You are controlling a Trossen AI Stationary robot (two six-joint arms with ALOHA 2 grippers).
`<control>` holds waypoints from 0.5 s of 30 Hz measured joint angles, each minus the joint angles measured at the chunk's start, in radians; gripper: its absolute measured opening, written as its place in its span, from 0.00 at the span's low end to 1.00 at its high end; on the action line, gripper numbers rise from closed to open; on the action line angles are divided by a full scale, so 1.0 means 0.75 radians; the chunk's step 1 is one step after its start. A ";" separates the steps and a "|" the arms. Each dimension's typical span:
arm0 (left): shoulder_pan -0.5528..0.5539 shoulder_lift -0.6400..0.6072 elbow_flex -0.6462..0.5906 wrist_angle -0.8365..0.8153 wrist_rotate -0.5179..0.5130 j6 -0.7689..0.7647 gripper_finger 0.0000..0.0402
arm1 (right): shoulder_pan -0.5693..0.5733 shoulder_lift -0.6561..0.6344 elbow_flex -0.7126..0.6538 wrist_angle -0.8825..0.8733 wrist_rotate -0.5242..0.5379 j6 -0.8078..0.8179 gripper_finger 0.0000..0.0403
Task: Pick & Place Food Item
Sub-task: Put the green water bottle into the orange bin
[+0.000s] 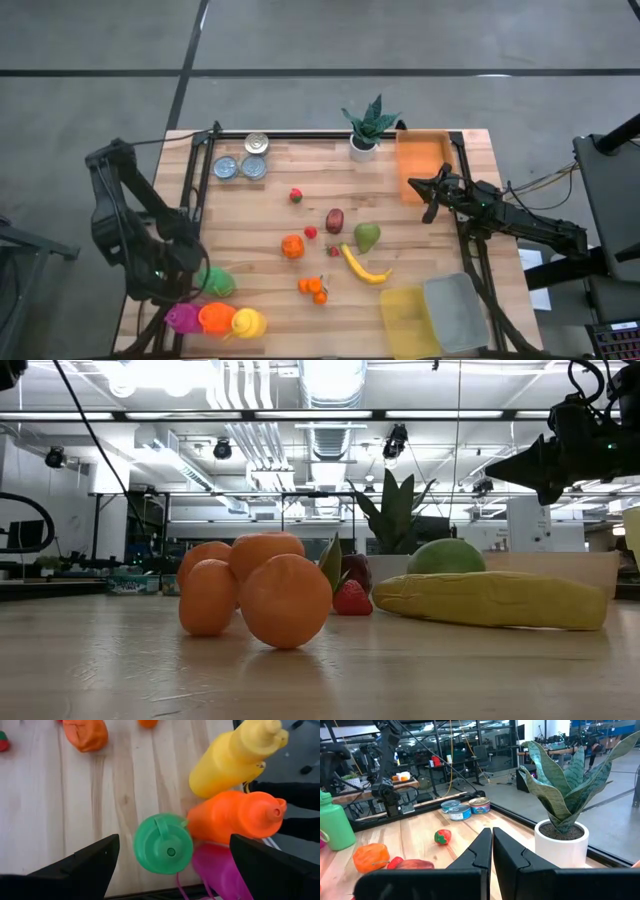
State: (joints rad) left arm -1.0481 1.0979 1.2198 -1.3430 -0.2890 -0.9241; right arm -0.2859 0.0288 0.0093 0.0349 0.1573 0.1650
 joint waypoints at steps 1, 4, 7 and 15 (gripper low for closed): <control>0.000 0.007 -0.001 0.000 0.000 0.000 0.95 | 0.000 0.000 0.000 0.000 0.000 0.000 0.03; 0.001 0.014 -0.016 0.000 0.001 -0.035 0.95 | 0.000 0.000 0.000 0.000 0.000 0.000 0.03; 0.001 0.009 -0.051 0.005 0.005 -0.076 0.95 | 0.000 0.000 0.000 0.000 0.000 0.000 0.03; 0.008 -0.002 -0.109 0.036 0.015 -0.097 0.95 | 0.000 0.000 0.000 0.000 0.000 0.000 0.03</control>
State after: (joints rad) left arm -1.0424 1.0962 1.1382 -1.3163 -0.2779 -0.9966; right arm -0.2859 0.0287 0.0096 0.0349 0.1570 0.1649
